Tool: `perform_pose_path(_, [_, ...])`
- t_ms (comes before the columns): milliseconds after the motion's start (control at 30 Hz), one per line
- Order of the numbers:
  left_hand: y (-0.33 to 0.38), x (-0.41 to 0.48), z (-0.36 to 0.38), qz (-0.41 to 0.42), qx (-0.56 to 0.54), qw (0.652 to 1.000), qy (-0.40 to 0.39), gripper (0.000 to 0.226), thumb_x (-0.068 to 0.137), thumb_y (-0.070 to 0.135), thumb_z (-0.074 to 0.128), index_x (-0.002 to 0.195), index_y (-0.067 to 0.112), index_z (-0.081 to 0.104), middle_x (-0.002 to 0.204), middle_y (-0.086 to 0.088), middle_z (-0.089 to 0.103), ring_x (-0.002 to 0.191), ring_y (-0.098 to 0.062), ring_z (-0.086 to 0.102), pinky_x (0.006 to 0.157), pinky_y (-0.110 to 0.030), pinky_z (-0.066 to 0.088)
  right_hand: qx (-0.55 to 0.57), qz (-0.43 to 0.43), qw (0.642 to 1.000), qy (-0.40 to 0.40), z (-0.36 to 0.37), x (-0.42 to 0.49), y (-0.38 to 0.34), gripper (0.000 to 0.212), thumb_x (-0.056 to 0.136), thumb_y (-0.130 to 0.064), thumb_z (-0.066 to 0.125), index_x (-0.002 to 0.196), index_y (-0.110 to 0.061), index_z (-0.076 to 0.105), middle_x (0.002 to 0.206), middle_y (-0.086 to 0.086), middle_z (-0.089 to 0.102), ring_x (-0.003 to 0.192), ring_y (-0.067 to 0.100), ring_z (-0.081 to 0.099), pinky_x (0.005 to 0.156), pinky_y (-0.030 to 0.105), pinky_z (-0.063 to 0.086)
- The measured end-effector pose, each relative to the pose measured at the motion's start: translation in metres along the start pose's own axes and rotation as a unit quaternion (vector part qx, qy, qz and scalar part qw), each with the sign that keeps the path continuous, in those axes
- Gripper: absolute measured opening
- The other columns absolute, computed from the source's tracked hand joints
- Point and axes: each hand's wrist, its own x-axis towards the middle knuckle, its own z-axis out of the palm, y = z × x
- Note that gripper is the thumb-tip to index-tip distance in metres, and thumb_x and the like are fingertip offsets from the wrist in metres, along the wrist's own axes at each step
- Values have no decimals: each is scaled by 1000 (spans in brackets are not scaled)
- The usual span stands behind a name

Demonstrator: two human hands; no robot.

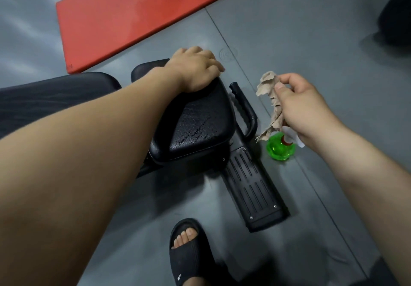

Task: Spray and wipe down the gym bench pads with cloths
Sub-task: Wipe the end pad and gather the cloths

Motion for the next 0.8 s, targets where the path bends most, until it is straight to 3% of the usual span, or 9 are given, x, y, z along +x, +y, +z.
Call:
perform_pose_path(100, [20, -8, 9, 76, 24, 997, -14, 56, 93, 49, 22, 123, 40, 68, 135, 11, 59, 135, -17, 40, 119, -42, 20, -27, 21, 999, -16, -4, 1, 3, 15, 106, -25, 48, 100, -28, 62, 72, -5, 53, 45, 10, 46, 37, 18, 38])
perform_pose_path(233, [44, -24, 21, 125, 18, 992, -16, 57, 90, 48, 22, 110, 37, 74, 125, 12, 63, 133, -15, 41, 122, -37, 14, -32, 54, 997, -44, -7, 0, 9, 23, 105, -21, 48, 86, -25, 61, 74, -3, 55, 66, 17, 49, 64, 28, 42])
perform_pose_path(300, [47, -35, 23, 142, 3, 990, -17, 54, 92, 47, 23, 110, 38, 73, 128, 14, 61, 137, -14, 37, 123, -36, 13, -20, 79, 995, -64, -7, -2, 10, 24, 106, -19, 46, 87, -23, 60, 75, 1, 53, 64, 20, 49, 61, 30, 42])
perform_pose_path(467, [53, -79, 32, 189, -38, 981, -19, 49, 97, 45, 31, 130, 35, 66, 144, 14, 52, 145, -14, 28, 124, -39, 16, -17, 99, 990, -100, -8, -8, 3, 25, 107, -16, 43, 88, -23, 57, 69, -1, 50, 48, 12, 45, 46, 16, 41])
perform_pose_path(567, [54, -114, 37, 194, -23, 981, -12, 52, 101, 47, 28, 147, 40, 51, 159, 13, 38, 153, -14, 18, 126, -40, 13, -6, 105, 988, -110, -6, -11, 0, 26, 107, -15, 42, 87, -22, 55, 68, -2, 50, 45, 9, 46, 41, 14, 42])
perform_pose_path(733, [67, -147, 42, 131, 18, 991, -23, 63, 102, 57, 5, 161, 38, -6, 170, 14, 5, 156, -7, -8, 127, -36, -1, 14, 123, 985, -120, -4, -14, -2, 25, 107, -14, 41, 87, -22, 54, 70, -1, 53, 51, 11, 50, 44, 14, 44])
perform_pose_path(800, [73, -143, 44, 96, 26, 995, -11, 65, 102, 58, 0, 162, 34, -7, 170, 13, 1, 155, -7, -10, 127, -35, -3, 9, 119, 986, -118, -5, -13, -1, 26, 107, -14, 42, 86, -22, 54, 71, -1, 54, 54, 13, 52, 52, 20, 45])
